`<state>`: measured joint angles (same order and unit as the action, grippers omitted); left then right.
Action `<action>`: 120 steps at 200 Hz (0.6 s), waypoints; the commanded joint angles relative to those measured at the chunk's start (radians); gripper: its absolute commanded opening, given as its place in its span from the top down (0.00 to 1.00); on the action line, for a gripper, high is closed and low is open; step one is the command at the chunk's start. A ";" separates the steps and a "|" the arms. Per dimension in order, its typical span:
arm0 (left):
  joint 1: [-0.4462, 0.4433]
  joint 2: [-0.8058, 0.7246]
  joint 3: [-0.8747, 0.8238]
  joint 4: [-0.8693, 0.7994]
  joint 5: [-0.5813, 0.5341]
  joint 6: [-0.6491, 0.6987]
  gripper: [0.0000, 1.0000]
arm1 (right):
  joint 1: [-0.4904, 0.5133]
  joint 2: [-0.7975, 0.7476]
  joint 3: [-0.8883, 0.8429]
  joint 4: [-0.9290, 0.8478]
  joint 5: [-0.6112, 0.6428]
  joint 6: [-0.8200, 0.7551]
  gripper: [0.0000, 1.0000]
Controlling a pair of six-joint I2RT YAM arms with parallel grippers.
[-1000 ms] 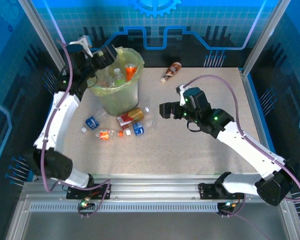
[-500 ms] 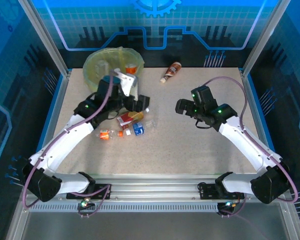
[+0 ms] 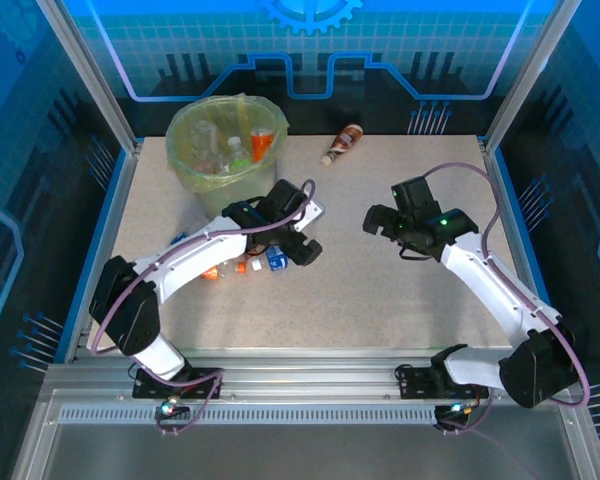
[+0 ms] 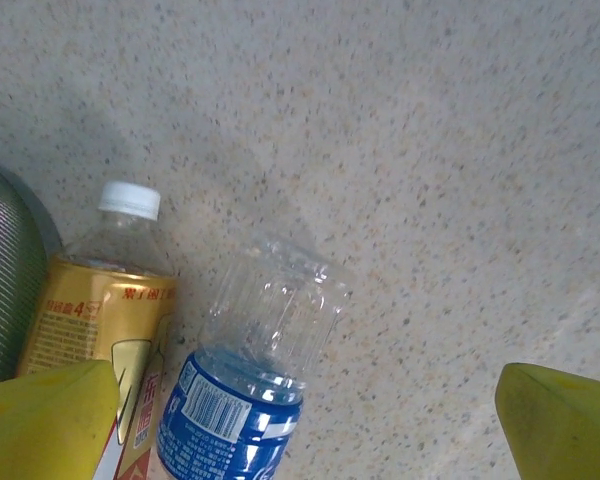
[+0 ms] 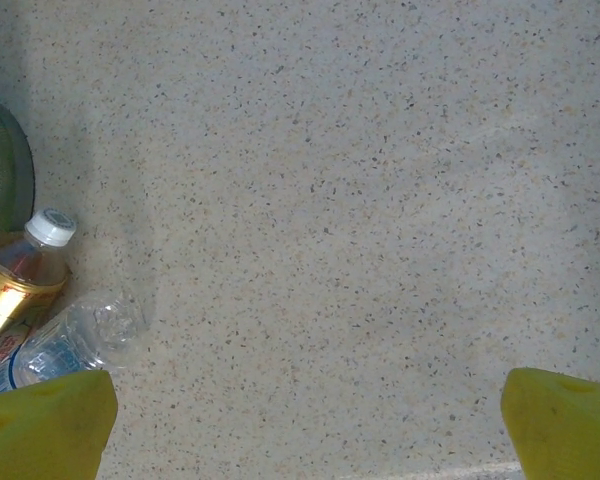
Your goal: Put the plastic bottles in the bin
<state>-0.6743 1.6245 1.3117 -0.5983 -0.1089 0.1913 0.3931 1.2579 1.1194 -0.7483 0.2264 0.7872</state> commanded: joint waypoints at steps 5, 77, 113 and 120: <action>-0.005 0.052 0.010 -0.036 -0.016 0.050 0.03 | -0.019 -0.003 -0.021 -0.025 0.007 0.023 0.01; -0.004 0.174 0.030 -0.043 -0.051 0.061 0.06 | -0.020 -0.015 -0.025 -0.023 0.019 0.025 0.00; -0.004 0.229 0.042 -0.042 -0.092 0.062 0.09 | -0.020 -0.029 -0.035 -0.016 0.022 0.025 0.00; -0.004 0.238 0.045 -0.037 -0.103 0.063 0.09 | -0.020 -0.031 -0.036 -0.015 0.022 0.025 0.00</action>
<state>-0.6743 1.8339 1.3182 -0.6193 -0.1619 0.2390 0.3851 1.2537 1.1007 -0.7513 0.2302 0.7944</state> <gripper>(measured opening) 0.914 0.997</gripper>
